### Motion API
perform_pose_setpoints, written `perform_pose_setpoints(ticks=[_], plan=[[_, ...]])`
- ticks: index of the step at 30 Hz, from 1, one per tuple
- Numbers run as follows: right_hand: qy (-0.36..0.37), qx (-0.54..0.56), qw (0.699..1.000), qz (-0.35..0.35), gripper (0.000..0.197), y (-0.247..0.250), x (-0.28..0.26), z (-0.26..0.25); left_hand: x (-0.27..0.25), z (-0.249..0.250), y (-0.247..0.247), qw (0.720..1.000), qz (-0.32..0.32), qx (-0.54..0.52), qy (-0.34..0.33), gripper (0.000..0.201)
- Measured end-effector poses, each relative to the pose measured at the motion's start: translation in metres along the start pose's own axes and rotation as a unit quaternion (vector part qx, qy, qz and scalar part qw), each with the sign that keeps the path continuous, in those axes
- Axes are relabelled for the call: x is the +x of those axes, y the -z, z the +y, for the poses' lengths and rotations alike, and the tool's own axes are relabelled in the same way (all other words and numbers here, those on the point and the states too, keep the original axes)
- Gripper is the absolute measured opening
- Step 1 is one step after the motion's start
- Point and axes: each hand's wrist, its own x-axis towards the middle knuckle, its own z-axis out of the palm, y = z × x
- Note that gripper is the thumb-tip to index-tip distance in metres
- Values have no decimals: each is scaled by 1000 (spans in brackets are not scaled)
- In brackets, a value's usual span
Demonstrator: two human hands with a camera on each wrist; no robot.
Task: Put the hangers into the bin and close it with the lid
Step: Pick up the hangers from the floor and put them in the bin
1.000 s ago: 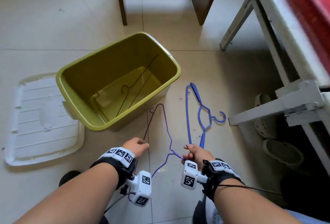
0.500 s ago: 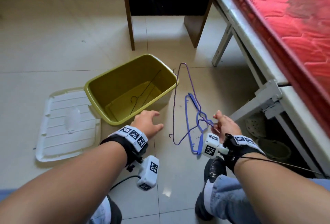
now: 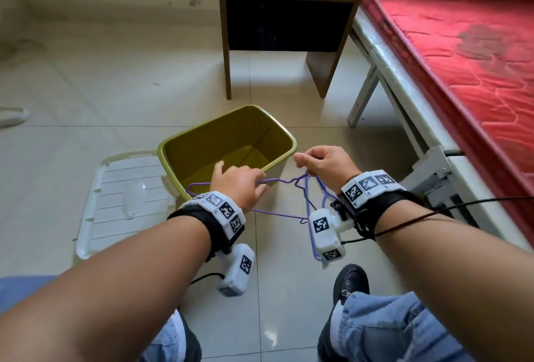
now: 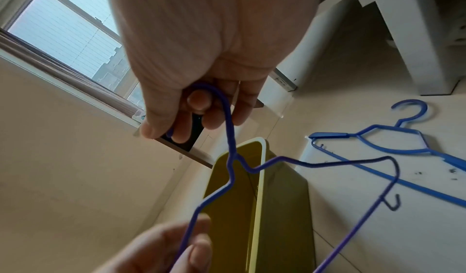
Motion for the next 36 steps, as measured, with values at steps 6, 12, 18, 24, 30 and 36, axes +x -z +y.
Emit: perform_pose_setpoints(ticks=[6,12,18,24,30,36], plan=[[2,65,998,24,18,-6,-9,1,-16,-12,-10,998,0,-65,1,31],[-65,-30,996,53,48,14,1,25,-11,-30,-6,978,-3,-203,56,29],[-208,-164,964,27,67,28,4,56,-7,-52,-7,945,17,-319,75,25],[-233,19,972,33,59,14,16,57,-6,-59,-8,927,23,-366,83,29],[-168,194,965,46,26,9,27,34,4,-77,-12,921,66,-358,138,27],[-103,251,953,136,17,13,58,25,22,-101,-28,928,57,-303,211,48]])
